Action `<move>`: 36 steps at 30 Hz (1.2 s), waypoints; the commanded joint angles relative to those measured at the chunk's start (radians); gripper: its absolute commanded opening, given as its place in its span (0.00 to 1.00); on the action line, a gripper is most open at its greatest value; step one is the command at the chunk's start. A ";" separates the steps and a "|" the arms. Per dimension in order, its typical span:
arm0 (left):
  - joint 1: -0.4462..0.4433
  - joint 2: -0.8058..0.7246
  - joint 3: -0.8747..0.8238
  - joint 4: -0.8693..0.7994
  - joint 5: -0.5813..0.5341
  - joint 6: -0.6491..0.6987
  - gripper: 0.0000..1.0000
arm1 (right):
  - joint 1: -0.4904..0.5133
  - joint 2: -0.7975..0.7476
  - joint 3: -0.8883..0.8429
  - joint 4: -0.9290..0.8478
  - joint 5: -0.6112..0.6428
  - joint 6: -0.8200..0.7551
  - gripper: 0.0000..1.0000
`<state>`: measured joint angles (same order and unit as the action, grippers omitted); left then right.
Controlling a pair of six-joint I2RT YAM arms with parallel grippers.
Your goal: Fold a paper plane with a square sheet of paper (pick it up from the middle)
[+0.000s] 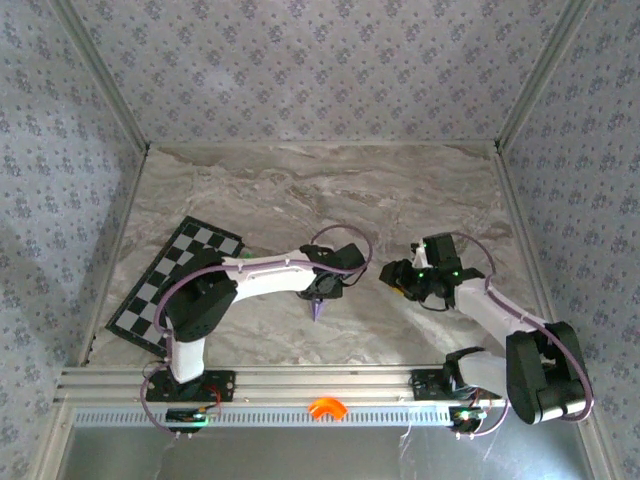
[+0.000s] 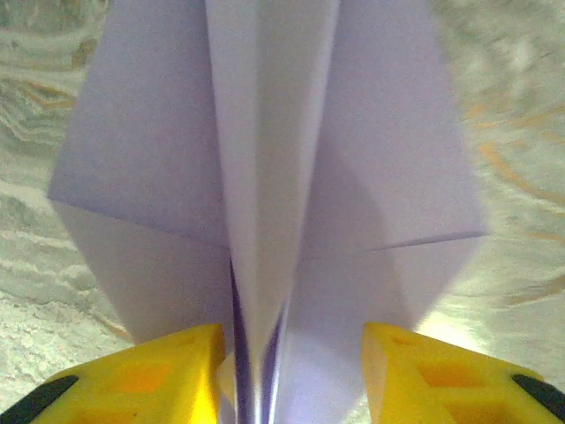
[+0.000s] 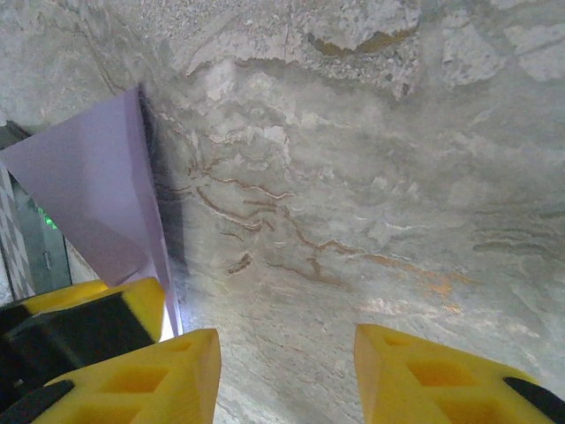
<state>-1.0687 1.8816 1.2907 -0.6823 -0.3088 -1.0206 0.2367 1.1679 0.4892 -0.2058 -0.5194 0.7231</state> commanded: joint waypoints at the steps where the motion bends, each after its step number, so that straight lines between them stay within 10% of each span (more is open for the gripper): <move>1: -0.017 -0.021 0.049 -0.075 -0.055 -0.028 0.47 | -0.015 -0.028 0.033 -0.073 0.001 -0.047 0.46; 15: 0.008 -0.347 -0.109 -0.091 -0.281 0.031 0.62 | -0.124 -0.124 0.224 -0.349 0.364 -0.283 0.56; 24: 0.359 -0.724 -0.480 0.142 -0.441 0.376 0.85 | -0.167 -0.122 0.144 -0.041 0.796 -0.515 0.73; 30: 0.625 -0.896 -0.731 0.521 -0.421 0.698 0.98 | -0.204 -0.039 -0.071 0.476 0.757 -0.694 0.74; 36: 0.886 -0.844 -0.804 0.786 -0.137 0.851 1.00 | -0.226 0.151 -0.051 0.678 0.624 -0.740 0.75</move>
<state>-0.2443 1.0061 0.4786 -0.1150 -0.5827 -0.3164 0.0204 1.2846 0.4000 0.2836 0.1596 0.0563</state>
